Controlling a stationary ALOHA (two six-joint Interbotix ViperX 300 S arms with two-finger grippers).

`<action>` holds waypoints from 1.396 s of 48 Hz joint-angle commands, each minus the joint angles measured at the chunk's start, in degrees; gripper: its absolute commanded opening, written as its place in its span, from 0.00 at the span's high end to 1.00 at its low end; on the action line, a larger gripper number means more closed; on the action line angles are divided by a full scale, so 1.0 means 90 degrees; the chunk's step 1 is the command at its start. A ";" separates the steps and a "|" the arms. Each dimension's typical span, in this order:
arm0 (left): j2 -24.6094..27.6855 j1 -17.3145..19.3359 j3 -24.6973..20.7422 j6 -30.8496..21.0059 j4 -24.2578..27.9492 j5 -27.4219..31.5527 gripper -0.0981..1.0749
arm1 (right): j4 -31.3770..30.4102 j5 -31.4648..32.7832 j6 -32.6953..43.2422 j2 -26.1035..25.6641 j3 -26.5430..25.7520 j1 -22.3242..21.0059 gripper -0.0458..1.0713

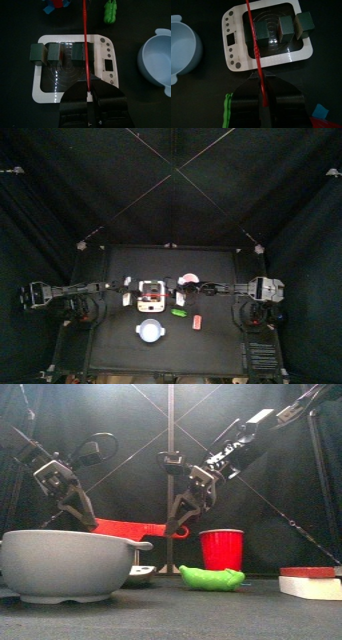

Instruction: Cut sushi roll

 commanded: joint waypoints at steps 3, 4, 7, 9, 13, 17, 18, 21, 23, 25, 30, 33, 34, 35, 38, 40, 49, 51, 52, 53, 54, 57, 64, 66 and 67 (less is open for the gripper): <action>-0.0010 -0.0059 -0.0117 0.0010 -0.0039 -0.0205 0.64 | 0.0020 -0.0186 0.0020 -0.0293 -0.0107 -0.0020 0.73; -0.0010 -0.0059 -0.0127 0.0010 -0.0039 -0.0234 0.64 | 0.0020 -0.0205 0.0020 -0.0293 -0.0117 -0.0020 0.73; 0.0020 -0.0059 -0.0127 0.0020 -0.0039 -0.0244 0.64 | 0.0020 -0.0225 0.0010 -0.0293 -0.0127 -0.0029 0.73; 0.0049 -0.0059 -0.0127 0.0020 -0.0039 -0.0254 0.64 | 0.0020 -0.0225 0.0010 -0.0293 -0.0117 -0.0029 0.73; 0.0117 -0.0059 -0.0107 0.0020 -0.0039 -0.0264 0.64 | 0.0020 -0.0205 0.0010 -0.0264 -0.0127 -0.0029 0.73; 0.0186 -0.0059 -0.0098 0.0020 -0.0049 -0.0254 0.64 | 0.0020 -0.0195 0.0010 -0.0244 -0.0107 -0.0020 0.73; 0.0195 -0.0068 -0.0098 0.0010 -0.0049 -0.0254 0.64 | 0.0020 -0.0205 0.0010 -0.0244 -0.0107 -0.0020 0.73; 0.0225 -0.0068 -0.0088 0.0010 -0.0049 -0.0244 0.64 | 0.0010 -0.0195 0.0010 -0.0234 -0.0098 -0.0020 0.73; 0.0234 -0.0068 -0.0078 0.0010 -0.0049 -0.0244 0.64 | 0.0020 -0.0195 0.0010 -0.0234 -0.0098 -0.0020 0.73; 0.0244 -0.0068 -0.0078 0.0010 -0.0049 -0.0244 0.64 | 0.0010 -0.0195 0.0010 -0.0244 -0.0088 -0.0020 0.73; 0.0244 -0.0059 -0.0068 0.0000 -0.0049 -0.0244 0.64 | 0.0020 -0.0195 0.0010 -0.0244 -0.0078 -0.0020 0.73; 0.0244 -0.0068 -0.0059 0.0000 -0.0049 -0.0244 0.64 | 0.0020 -0.0195 0.0010 -0.0234 -0.0078 -0.0020 0.73; 0.0244 -0.0068 -0.0059 0.0000 -0.0049 -0.0244 0.64 | 0.0020 -0.0195 0.0010 -0.0244 -0.0078 -0.0020 0.73; 0.0244 -0.0059 -0.0059 0.0000 -0.0049 -0.0244 0.64 | 0.0010 -0.0195 0.0010 -0.0234 -0.0068 -0.0020 0.73; 0.0244 -0.0059 -0.0059 0.0000 -0.0049 -0.0244 0.64 | 0.0010 -0.0195 0.0010 -0.0225 -0.0068 -0.0020 0.73; 0.0244 -0.0068 -0.0059 0.0000 -0.0049 -0.0244 0.64 | 0.0020 -0.0195 0.0010 -0.0225 -0.0068 -0.0010 0.73; 0.0244 -0.0068 -0.0059 0.0000 -0.0068 -0.0234 0.64 | 0.0020 -0.0195 0.0010 -0.0225 -0.0029 -0.0020 0.73; 0.0254 -0.0068 -0.0049 0.0000 -0.0059 -0.0225 0.64 | 0.0020 -0.0205 0.0010 -0.0225 -0.0020 -0.0020 0.73; 0.0254 -0.0068 -0.0049 0.0000 -0.0068 -0.0225 0.64 | 0.0020 -0.0195 0.0010 -0.0215 -0.0010 -0.0020 0.73; 0.0254 -0.0068 -0.0049 0.0000 -0.0068 -0.0225 0.64 | 0.0010 -0.0205 0.0010 -0.0215 -0.0010 -0.0020 0.73; 0.0254 -0.0068 -0.0039 0.0000 -0.0059 -0.0225 0.64 | 0.0020 -0.0195 0.0010 -0.0215 0.0000 -0.0020 0.73; 0.0244 -0.0068 -0.0020 0.0000 -0.0068 -0.0225 0.64 | 0.0010 -0.0205 0.0010 -0.0205 0.0000 -0.0020 0.73; 0.0254 -0.0059 0.0000 0.0000 -0.0068 -0.0225 0.64 | 0.0020 -0.0205 0.0010 -0.0195 0.0000 -0.0010 0.73; 0.0254 -0.0059 0.0000 0.0000 -0.0068 -0.0225 0.64 | 0.0020 -0.0205 0.0010 -0.0186 0.0000 -0.0020 0.73; 0.0254 -0.0068 0.0000 0.0000 -0.0068 -0.0234 0.64 | 0.0020 -0.0205 0.0010 -0.0176 0.0000 -0.0020 0.73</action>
